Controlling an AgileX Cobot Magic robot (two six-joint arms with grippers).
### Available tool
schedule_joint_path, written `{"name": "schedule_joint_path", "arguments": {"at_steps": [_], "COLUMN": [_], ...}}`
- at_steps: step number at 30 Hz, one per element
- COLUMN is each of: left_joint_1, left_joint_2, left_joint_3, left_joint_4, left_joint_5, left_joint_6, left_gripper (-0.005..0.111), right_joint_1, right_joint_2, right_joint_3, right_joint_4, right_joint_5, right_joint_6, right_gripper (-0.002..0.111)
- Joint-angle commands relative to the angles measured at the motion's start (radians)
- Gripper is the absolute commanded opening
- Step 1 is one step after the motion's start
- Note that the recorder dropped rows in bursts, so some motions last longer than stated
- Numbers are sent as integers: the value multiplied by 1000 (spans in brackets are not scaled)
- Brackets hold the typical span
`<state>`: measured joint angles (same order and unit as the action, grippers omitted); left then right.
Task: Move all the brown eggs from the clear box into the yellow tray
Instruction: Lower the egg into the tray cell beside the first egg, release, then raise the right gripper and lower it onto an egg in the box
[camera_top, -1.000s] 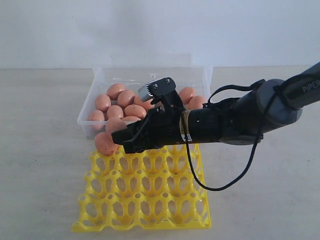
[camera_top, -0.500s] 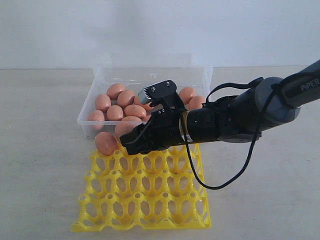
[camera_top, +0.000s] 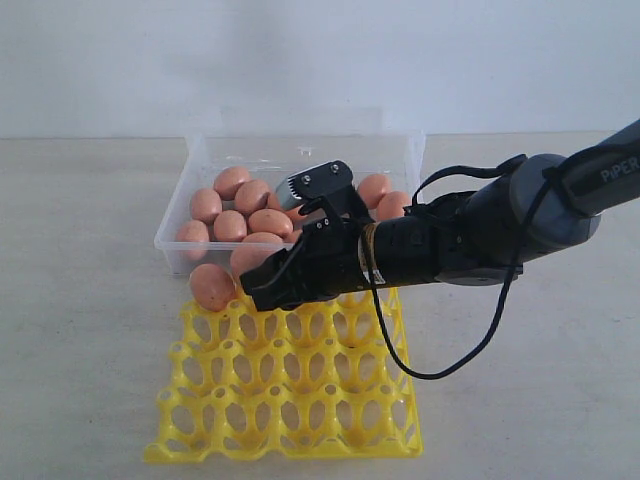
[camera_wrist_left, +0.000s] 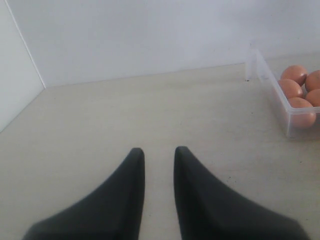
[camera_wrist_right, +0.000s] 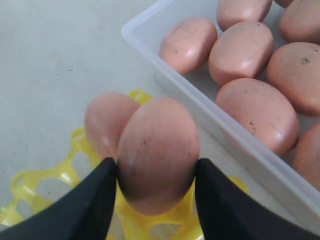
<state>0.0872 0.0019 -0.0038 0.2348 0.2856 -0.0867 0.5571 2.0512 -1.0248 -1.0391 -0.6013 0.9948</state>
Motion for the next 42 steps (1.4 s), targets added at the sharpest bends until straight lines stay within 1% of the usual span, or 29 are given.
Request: {"name": "schedule_joint_path", "arguments": {"at_steps": [1,11,16,19,25,27,30,32,34,37,40,42], "left_joint_1": [3,3,3,3,3,3,3,3,3,3,3,3], "left_joint_2": [-2,-2,-2,-2,-2,-2,-2,-2,-2,-2,-2,-2], "left_joint_3": [4,4,4,4,4,4,4,4,4,4,4,4], "left_joint_4": [-2,-2,-2,-2,-2,-2,-2,-2,-2,-2,-2,-2], "left_joint_5": [-2,-2,-2,-2,-2,-2,-2,-2,-2,-2,-2,-2], "left_joint_6": [-2,-2,-2,-2,-2,-2,-2,-2,-2,-2,-2,-2], "left_gripper": [22,22,22,22,22,22,22,22,22,22,22,22], "right_joint_1": [2,2,0,0,0,0,0,0,0,0,0,-2], "right_joint_2": [-4,-10,-89,-179,-359,-405,-452,-465,-467,-462,-436,-415], "right_joint_3": [-5,-5,-7,-25,-97,-115,-129,-139,-152,-162,-183,-219], "right_joint_4": [-6,-6,-4,-4,-8,-41,-113,-123,-124,-124,-93,42], "right_joint_5": [0,-39,-26,13,156,243,404,493,556,664,918,1106], "right_joint_6": [-25,-34,-37,-37,-15,1,46,61,51,-42,-166,-318], "right_gripper": [55,55,55,55,54,45,20,1,0,0,0,0]}}
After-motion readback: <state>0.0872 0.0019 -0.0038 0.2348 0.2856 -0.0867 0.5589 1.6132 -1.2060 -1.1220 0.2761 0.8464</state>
